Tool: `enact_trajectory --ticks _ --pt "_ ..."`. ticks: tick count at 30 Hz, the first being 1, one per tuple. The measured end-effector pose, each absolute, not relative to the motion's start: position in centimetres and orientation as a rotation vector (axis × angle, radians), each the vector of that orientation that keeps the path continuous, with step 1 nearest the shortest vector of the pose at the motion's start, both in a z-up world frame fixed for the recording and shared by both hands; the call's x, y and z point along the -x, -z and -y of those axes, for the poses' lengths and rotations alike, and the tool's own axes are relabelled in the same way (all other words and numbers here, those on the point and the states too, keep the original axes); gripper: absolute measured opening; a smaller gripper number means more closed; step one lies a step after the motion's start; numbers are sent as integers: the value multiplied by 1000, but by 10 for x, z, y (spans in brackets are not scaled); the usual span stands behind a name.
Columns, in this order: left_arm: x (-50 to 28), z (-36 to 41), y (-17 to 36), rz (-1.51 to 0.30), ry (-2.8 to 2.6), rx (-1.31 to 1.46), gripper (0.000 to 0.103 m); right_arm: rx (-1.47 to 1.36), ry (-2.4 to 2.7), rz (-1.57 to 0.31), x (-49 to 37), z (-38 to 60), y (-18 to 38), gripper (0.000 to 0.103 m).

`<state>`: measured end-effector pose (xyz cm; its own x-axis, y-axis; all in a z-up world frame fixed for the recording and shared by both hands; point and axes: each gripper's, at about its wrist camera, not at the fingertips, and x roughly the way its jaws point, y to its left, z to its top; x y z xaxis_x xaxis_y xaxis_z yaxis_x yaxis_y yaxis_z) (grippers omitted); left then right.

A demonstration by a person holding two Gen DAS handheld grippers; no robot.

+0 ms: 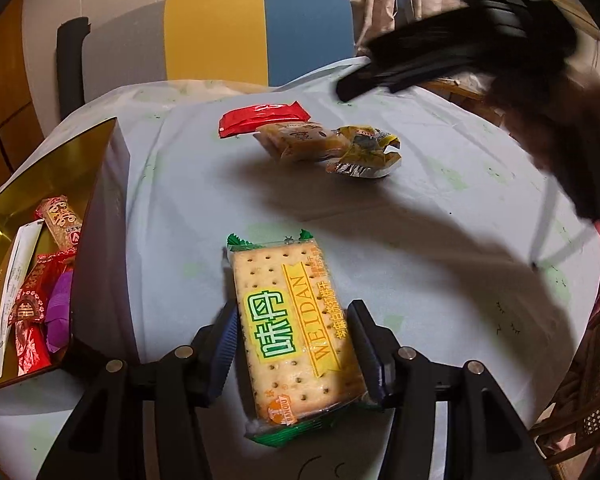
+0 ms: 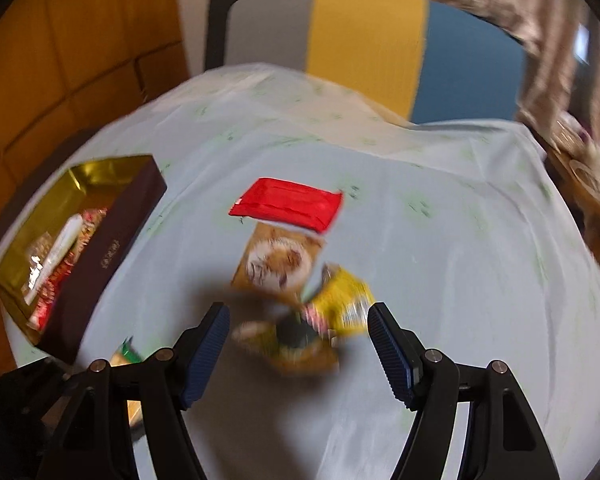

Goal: Organize snacks
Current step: 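Grasp the red pouch with the right gripper, then carry the WEIDAN cracker pack toward the gold tin with the left while the right holds the red pouch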

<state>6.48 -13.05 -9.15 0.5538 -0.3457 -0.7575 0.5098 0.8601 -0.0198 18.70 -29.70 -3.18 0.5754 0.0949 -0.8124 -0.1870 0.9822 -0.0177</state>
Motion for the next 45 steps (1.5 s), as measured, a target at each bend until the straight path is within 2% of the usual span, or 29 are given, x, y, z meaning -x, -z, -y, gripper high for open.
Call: enact_trajectory --ticks 13,16,21,22,23,26,30,36,40,45 --pt "-63 131 94 -806 539 -249 55 553 -357 -1089 -321 244 79 72" --pt "-64 131 95 -808 544 -242 55 641 -403 -1105 -337 232 87 81" --pt "-67 129 95 -813 554 -230 55 701 -465 -1156 -359 230 100 86" --pt "-67 130 95 -814 554 -230 55 680 -478 -1163 -362 233 98 87" --pt "-67 130 95 -815 554 -229 55 635 -495 -1188 -365 238 98 82" --pt "-66 131 96 -813 550 -232 55 533 -521 -1197 -364 249 94 60" --pt "-67 132 96 -817 546 -234 55 452 -429 -1163 -356 269 85 57" --pt "-68 134 97 -818 540 -238 55 266 -245 -1066 -328 319 38 57" --pt "-69 134 97 -823 535 -231 55 150 -100 -1058 -269 356 18 58" --pt "-69 136 97 -825 521 -234 55 1 1 -1094 -180 379 30 58"
